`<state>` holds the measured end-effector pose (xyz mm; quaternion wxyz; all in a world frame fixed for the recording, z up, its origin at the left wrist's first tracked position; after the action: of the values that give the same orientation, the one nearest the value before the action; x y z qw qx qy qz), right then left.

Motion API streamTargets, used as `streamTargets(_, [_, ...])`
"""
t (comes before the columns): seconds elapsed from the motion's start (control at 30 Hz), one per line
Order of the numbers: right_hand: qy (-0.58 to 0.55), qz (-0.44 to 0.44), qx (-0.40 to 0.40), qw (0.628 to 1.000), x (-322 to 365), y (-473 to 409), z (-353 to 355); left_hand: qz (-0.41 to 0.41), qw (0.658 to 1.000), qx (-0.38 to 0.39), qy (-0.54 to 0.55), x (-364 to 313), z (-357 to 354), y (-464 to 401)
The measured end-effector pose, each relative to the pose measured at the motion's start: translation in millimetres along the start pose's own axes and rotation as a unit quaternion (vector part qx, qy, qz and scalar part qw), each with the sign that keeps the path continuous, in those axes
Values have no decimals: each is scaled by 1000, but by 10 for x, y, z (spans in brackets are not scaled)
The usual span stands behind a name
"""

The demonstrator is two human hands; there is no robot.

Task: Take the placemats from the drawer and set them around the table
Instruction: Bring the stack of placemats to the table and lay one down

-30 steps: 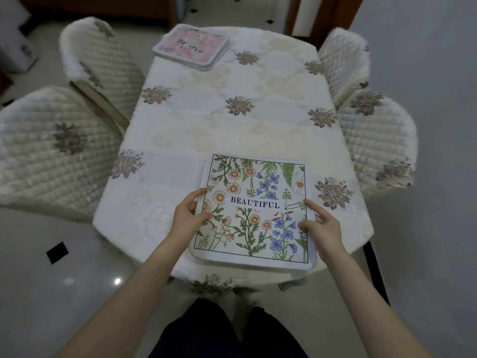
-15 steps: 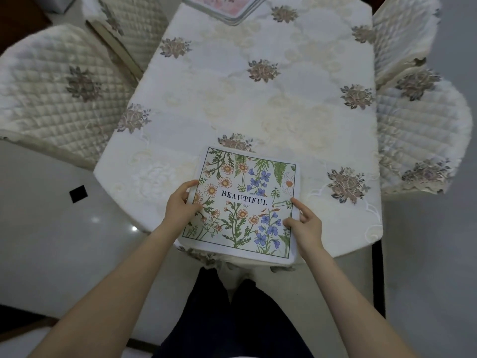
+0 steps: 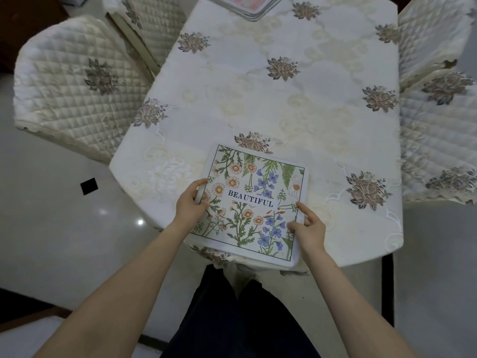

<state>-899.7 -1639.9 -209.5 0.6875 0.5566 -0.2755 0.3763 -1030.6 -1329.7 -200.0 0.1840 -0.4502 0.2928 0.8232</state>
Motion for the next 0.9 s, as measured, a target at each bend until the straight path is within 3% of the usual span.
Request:
streamTargets(0.2, [20, 14, -23, 999, -105, 7, -4, 8, 999, 11, -34, 133, -10, 10])
streamTargets(0.3, [99, 63, -37, 992, -20, 3, -30, 15, 999, 9, -51, 185, -18, 29])
streamTargets(0.4, [241, 148, -33, 959, 63, 55, -109, -50, 990, 4, -130, 122, -65, 55])
streamTargets(0.5, [355, 174, -48, 917, 63, 36, -88, -96, 966, -18, -238, 59, -51, 53])
streamTargets(0.67, [507, 253, -54, 822, 148, 55, -147, -194, 905, -11, -378, -171, 6, -43])
streamTargets(0.77, [484, 339, -72, 804, 400, 119, -387, -290, 858, 13, -423, -488, -274, -104])
streamTargets(0.9, [405, 422, 23, 811, 672, 176, -1277, -383, 843, 59, -374, -779, -934, -179])
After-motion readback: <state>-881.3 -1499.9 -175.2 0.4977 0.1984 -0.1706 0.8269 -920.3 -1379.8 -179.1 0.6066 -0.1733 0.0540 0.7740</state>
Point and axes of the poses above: each hand's wrist, its own y-axis away from the middle knuckle, its own z-axis out of the back of the hand, x = y × z, the point moved 10 cm from there along -y, towards the middle knuckle, and after that the axes turned 11 degrees about -x, right-handed, at the moved point
